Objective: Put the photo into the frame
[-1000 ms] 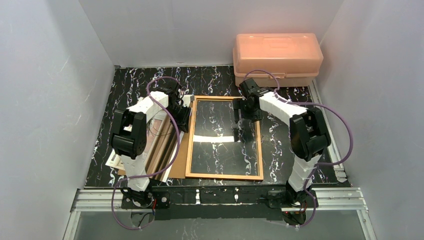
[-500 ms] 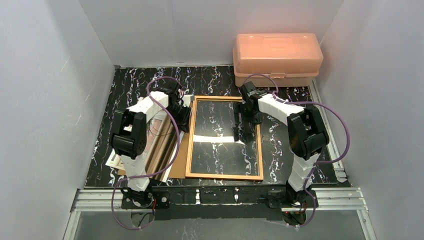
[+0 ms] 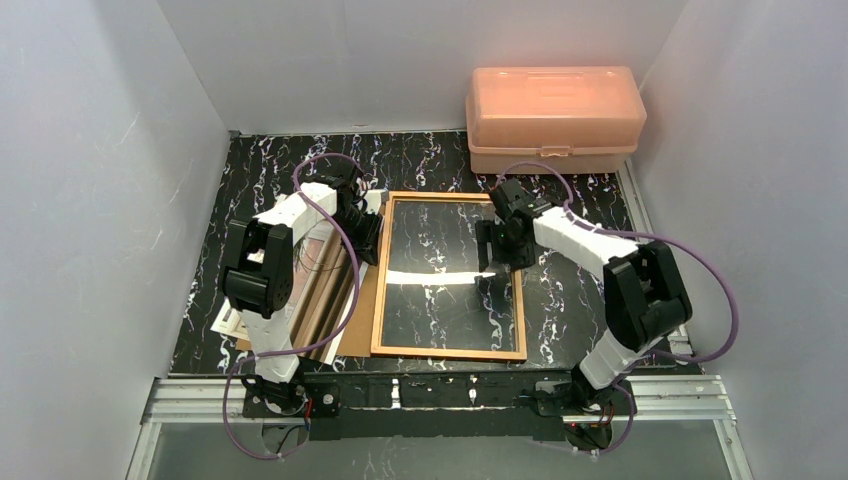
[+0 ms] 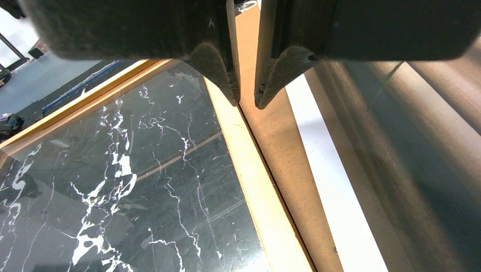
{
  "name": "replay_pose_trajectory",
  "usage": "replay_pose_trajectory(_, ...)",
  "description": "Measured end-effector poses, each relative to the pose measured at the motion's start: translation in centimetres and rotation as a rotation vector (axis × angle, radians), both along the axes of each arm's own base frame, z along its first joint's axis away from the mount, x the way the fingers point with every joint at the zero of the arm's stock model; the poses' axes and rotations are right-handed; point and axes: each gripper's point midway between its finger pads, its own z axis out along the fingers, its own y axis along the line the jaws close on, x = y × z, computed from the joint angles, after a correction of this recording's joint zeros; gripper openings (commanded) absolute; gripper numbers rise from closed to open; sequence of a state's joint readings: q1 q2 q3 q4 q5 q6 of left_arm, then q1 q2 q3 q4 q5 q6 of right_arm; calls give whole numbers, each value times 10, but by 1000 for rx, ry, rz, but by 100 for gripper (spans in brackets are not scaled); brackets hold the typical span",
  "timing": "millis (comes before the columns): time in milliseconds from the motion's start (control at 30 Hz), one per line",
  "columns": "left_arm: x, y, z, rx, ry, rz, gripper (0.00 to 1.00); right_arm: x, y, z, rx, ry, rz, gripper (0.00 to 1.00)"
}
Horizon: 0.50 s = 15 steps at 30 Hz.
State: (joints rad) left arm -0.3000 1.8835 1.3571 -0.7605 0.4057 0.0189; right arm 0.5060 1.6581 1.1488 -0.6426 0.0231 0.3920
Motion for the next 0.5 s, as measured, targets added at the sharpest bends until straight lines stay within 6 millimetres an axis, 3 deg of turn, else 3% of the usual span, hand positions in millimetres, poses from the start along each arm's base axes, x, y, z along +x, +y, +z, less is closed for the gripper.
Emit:
replay_pose_trajectory(233,0,0,0,-3,1,0,15,-58,-3,-6,-24,78,37,78)
replay_pose_trajectory(500,-1,0,0,-3,3,-1,15,-74,-10,-15,-36,114,25,77)
